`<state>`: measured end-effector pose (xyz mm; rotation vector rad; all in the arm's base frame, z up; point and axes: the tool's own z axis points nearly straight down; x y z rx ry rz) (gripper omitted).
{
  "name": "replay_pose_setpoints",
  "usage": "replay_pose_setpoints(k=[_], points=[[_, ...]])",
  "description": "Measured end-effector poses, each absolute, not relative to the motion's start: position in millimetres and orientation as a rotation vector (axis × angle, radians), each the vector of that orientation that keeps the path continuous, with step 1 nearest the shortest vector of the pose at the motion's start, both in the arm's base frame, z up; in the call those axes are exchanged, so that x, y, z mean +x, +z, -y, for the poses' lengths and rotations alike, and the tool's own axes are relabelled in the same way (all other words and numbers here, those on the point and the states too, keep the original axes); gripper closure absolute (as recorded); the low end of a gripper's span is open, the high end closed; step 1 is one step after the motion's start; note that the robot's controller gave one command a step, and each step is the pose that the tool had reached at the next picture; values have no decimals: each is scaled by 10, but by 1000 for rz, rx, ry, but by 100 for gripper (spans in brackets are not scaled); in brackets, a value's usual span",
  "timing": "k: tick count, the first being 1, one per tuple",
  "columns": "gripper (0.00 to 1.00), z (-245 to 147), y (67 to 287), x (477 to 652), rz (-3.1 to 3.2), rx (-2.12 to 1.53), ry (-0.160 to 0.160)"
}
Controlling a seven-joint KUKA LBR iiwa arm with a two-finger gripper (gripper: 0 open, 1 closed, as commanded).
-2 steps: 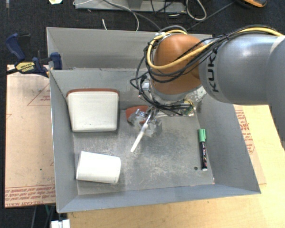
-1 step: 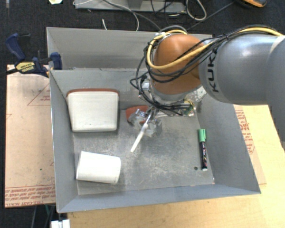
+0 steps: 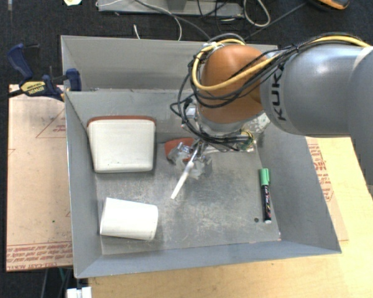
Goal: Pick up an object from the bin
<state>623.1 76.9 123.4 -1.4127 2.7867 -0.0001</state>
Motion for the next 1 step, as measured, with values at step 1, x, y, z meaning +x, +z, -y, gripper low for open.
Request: replay_pose_setpoints(k=[1], points=[[100,-769,1233,6230,-2787,-1413,0]])
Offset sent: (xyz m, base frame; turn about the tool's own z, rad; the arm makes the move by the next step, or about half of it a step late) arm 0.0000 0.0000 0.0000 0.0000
